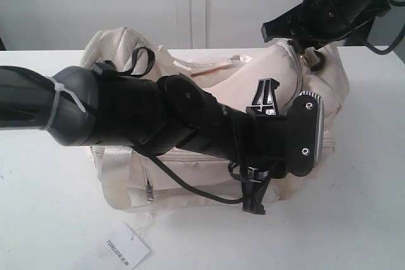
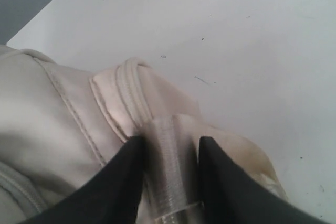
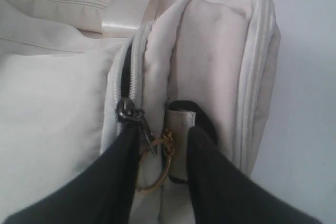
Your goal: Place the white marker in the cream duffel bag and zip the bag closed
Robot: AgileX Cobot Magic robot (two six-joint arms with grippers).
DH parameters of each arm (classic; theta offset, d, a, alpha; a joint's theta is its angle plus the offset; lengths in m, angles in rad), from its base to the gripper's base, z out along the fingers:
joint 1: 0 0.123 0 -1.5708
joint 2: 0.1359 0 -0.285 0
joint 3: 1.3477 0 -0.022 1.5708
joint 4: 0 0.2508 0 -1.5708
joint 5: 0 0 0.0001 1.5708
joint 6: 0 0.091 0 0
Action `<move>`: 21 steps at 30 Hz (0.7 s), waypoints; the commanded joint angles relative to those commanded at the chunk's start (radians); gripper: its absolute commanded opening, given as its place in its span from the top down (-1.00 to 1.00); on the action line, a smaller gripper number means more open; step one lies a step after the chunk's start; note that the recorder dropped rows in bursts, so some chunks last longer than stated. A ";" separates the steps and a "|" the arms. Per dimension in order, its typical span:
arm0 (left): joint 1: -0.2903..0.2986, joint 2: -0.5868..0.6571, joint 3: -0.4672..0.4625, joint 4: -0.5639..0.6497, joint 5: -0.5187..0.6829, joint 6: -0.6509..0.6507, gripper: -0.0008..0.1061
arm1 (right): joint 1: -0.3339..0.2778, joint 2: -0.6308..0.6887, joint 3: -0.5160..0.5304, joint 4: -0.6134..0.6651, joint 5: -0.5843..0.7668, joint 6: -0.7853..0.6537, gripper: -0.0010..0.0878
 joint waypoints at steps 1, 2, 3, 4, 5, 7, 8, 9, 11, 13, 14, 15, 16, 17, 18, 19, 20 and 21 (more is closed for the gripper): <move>0.000 0.000 0.000 0.000 0.000 0.000 0.10 | 0.000 0.000 0.000 0.004 0.000 0.002 0.12; 0.000 0.000 0.000 0.000 0.000 0.000 0.07 | 0.000 0.000 0.000 0.006 0.000 0.002 0.10; 0.000 0.000 0.000 0.000 0.000 0.000 0.02 | 0.000 0.000 0.000 0.013 0.002 0.002 0.08; 0.000 0.000 0.000 0.000 0.000 0.000 -0.03 | 0.000 0.000 0.000 0.022 0.002 0.002 0.08; 0.000 0.000 0.000 0.000 0.000 0.000 -0.06 | 0.000 0.000 0.000 0.029 0.002 0.002 0.08; 0.000 0.000 0.000 0.000 0.000 0.000 -0.12 | 0.000 0.000 0.000 0.036 0.002 0.002 0.08; 0.000 0.000 0.000 0.000 -0.002 0.000 -0.14 | 0.000 0.000 0.000 0.038 0.002 0.002 0.08; 0.000 0.000 0.000 0.000 -0.002 0.000 -0.14 | 0.000 0.000 0.000 0.047 0.002 0.002 0.08; 0.000 0.000 0.000 0.000 -0.004 0.000 -0.14 | 0.000 0.000 0.000 0.053 0.002 0.002 0.08; 0.000 0.000 0.000 0.000 -0.004 0.000 -0.14 | 0.000 0.000 0.000 0.053 0.002 0.002 0.08; 0.000 0.000 0.000 0.000 -0.004 0.000 -0.14 | 0.000 0.000 0.000 0.053 0.002 0.006 0.08; 0.000 0.000 0.000 0.000 -0.004 0.000 -0.14 | 0.000 0.000 0.000 0.053 0.002 0.006 0.08; 0.000 -0.002 0.000 0.000 -0.004 0.000 -0.14 | 0.000 0.000 0.000 0.053 0.002 0.006 0.08; 0.000 -0.006 0.000 0.000 -0.004 0.000 -0.14 | 0.000 0.000 0.000 0.053 0.002 0.006 0.08; 0.000 -0.011 0.000 0.000 -0.004 -0.007 -0.14 | 0.000 0.000 0.000 0.053 0.002 0.006 0.08; 0.000 -0.016 0.000 0.000 0.005 -0.026 -0.14 | 0.000 0.000 0.000 0.053 0.000 0.005 0.08; 0.000 -0.024 0.000 0.000 0.012 -0.046 -0.14 | 0.000 0.000 0.000 0.053 -0.004 0.005 0.08; 0.000 -0.030 0.000 0.000 0.020 -0.059 -0.14 | 0.000 0.000 0.000 0.056 -0.007 0.005 0.08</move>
